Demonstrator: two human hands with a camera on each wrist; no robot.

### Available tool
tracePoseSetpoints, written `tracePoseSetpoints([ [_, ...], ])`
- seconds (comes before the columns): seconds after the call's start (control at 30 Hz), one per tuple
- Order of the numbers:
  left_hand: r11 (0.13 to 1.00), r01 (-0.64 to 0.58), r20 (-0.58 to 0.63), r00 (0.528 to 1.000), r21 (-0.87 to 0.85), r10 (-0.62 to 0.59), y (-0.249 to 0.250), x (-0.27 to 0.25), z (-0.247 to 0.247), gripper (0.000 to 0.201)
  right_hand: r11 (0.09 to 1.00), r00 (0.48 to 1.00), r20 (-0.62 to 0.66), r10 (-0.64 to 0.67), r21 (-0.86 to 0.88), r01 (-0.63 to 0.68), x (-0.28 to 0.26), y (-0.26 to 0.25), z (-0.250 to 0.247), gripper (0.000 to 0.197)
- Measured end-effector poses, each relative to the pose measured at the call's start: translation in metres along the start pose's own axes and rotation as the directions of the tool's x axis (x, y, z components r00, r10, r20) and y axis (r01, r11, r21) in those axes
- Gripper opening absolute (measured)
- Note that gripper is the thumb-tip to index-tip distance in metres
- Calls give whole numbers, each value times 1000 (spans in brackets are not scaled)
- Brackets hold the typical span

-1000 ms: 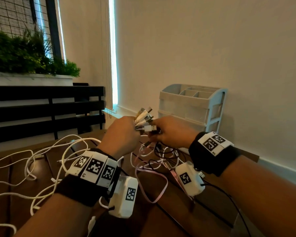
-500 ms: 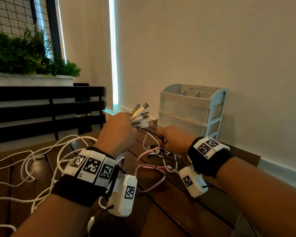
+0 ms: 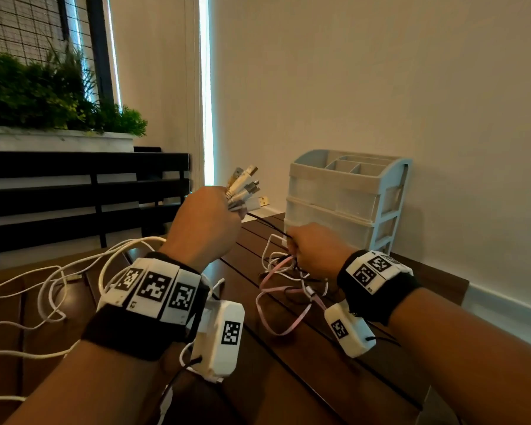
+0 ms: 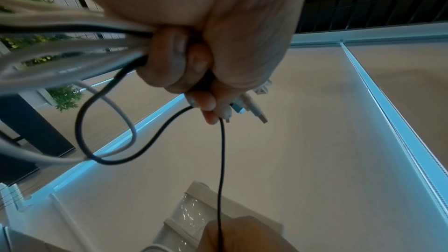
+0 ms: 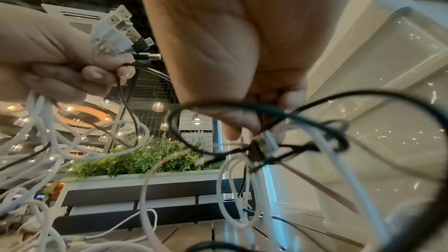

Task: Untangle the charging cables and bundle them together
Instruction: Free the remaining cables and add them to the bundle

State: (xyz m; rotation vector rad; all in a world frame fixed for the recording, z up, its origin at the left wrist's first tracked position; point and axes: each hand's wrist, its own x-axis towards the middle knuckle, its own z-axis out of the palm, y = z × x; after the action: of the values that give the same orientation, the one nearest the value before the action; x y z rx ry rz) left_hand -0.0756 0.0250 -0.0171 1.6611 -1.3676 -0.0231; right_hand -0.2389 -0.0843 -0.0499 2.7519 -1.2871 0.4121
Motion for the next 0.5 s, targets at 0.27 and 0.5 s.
tracePoseSetpoints([
  [0.27, 996, 64, -79, 995, 59, -59, -13, 7, -11, 24, 997, 960, -278, -33, 57, 51, 0, 7, -3, 6],
  [0.5, 999, 46, -121, 992, 6, -45, -10, 7, -13, 23, 990, 966, -217, -143, -38, 138, 0, 4, 11, 7],
])
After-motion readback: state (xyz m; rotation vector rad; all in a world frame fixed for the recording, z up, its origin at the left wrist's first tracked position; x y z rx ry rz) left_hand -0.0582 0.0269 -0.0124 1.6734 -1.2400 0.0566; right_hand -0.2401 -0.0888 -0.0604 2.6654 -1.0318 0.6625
